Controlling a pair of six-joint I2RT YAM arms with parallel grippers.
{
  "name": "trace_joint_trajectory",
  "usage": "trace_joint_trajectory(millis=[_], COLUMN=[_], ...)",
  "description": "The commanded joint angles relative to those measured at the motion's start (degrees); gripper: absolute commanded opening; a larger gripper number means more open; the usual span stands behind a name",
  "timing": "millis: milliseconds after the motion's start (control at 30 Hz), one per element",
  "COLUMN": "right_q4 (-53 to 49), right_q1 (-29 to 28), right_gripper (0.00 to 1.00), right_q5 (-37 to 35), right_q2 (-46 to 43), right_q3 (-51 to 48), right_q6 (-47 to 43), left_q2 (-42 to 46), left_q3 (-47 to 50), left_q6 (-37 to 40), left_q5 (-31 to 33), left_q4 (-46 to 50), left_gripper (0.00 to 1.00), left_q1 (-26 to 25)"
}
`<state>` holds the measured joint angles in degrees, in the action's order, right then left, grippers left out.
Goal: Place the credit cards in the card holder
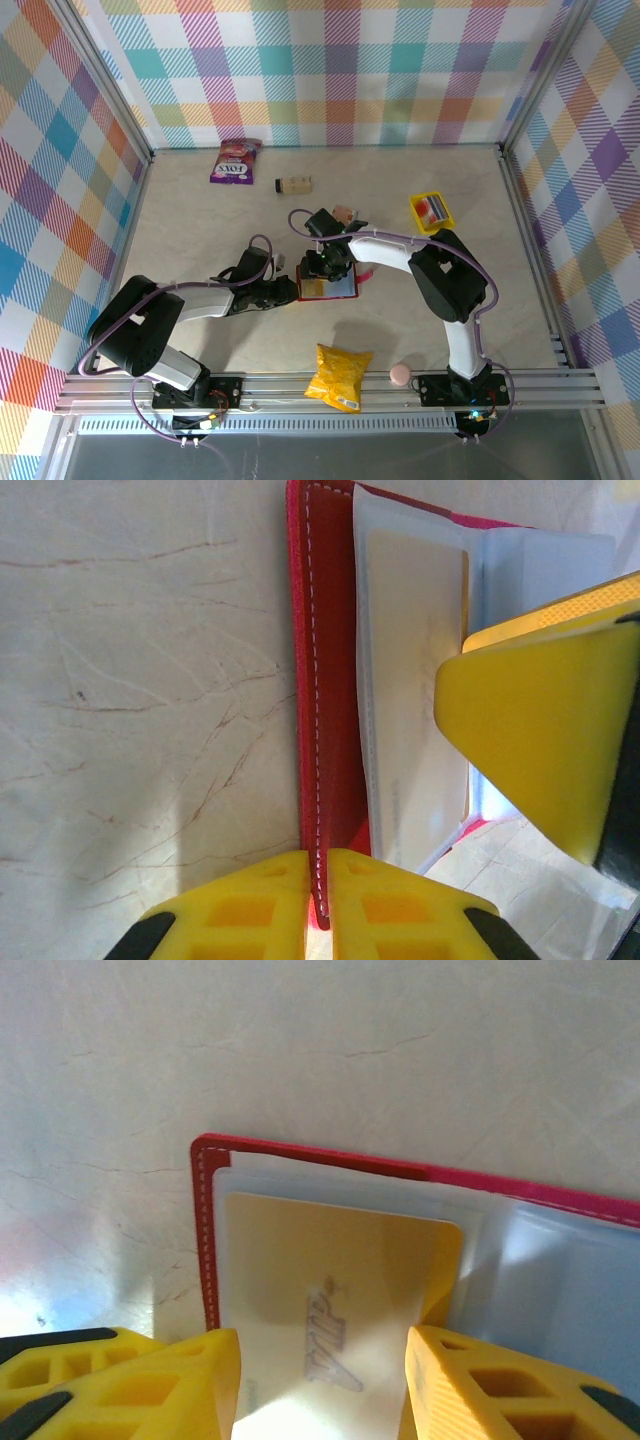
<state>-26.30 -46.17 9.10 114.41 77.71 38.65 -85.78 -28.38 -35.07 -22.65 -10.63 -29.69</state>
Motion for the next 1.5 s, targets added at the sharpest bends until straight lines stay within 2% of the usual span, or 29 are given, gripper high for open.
trace_joint_trajectory(millis=[0,200,500,700,1467], right_q4=[1.92,1.94,-2.08,-2.71,-9.50], right_q1=[-0.58,-0.58,-0.59,-0.84,-2.20], right_gripper=[0.46,0.46,0.47,0.48,0.53], right_q5=[3.60,1.45,-7.12,-5.76,-8.34], right_q2=[0.48,-1.53,-6.73,-4.87,1.76], right_q3=[0.02,-0.75,-2.87,-1.82,5.89], right_q6=[1.42,1.38,0.73,0.55,-0.33], left_q2=[-0.60,-0.53,-0.42,-0.19,0.26], left_q3=[-0.90,-0.80,-0.80,-0.71,-0.57], left_q6=[0.44,0.44,0.48,0.47,0.44], left_q5=[-0.11,-0.02,0.07,0.15,0.24], left_q4=[0.34,0.35,0.30,0.26,0.30], left_gripper=[0.13,0.13,0.13,0.13,0.13], left_q1=[0.33,0.34,0.34,0.34,0.34])
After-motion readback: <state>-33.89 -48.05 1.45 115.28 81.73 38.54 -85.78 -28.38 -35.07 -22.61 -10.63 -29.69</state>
